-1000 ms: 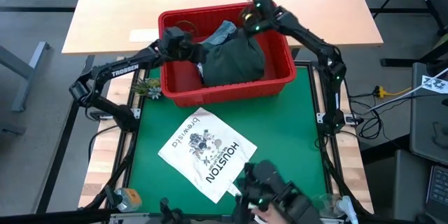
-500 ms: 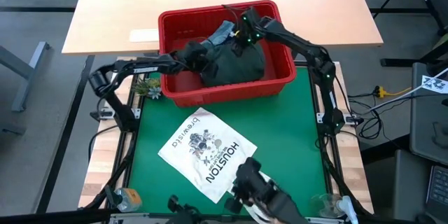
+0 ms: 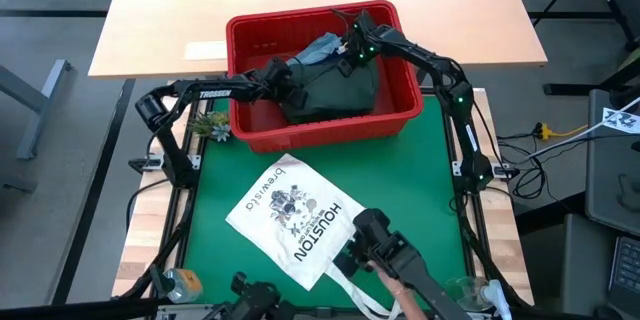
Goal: Fold laundry
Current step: Put the clothes into the red bin, then return to home position
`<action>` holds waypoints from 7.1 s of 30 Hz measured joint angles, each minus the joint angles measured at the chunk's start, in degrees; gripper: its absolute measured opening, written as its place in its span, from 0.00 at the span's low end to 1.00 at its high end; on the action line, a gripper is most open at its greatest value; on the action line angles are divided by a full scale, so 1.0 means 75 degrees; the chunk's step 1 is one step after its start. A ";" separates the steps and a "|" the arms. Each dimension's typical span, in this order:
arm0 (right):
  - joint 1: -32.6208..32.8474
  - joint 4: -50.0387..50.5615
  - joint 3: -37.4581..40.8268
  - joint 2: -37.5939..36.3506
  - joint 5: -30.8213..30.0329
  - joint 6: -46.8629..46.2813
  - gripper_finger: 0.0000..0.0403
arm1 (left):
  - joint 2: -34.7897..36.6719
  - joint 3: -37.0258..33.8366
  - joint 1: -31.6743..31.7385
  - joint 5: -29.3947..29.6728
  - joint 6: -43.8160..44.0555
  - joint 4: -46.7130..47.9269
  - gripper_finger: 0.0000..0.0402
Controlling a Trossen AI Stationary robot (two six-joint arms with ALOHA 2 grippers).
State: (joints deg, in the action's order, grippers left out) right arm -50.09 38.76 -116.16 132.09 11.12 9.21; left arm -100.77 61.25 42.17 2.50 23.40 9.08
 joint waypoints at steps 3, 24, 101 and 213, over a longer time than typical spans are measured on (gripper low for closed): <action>-0.0004 -0.0017 -0.0020 -0.0039 0.0061 0.0003 0.19 | 0.0040 -0.0009 0.0010 -0.0016 0.0000 0.0005 0.15; 0.0769 0.4247 -0.2259 -0.1005 0.0857 0.0833 0.19 | 0.0927 0.0877 0.0175 0.0040 -0.0001 0.0131 0.15; 0.0284 0.5162 -0.2471 -0.2564 -0.0143 0.1038 0.19 | 0.3578 0.0600 0.0243 -0.0811 -0.1666 0.0690 0.15; 0.4526 -0.5625 1.5431 -1.7550 0.0597 -0.3789 0.03 | 1.1521 -0.8110 -0.6289 -0.0256 -0.1588 -0.3611 0.15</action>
State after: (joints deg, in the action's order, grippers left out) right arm -16.14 -3.42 -0.43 0.47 15.59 -19.20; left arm -14.36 0.43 -4.99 0.58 11.49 -18.00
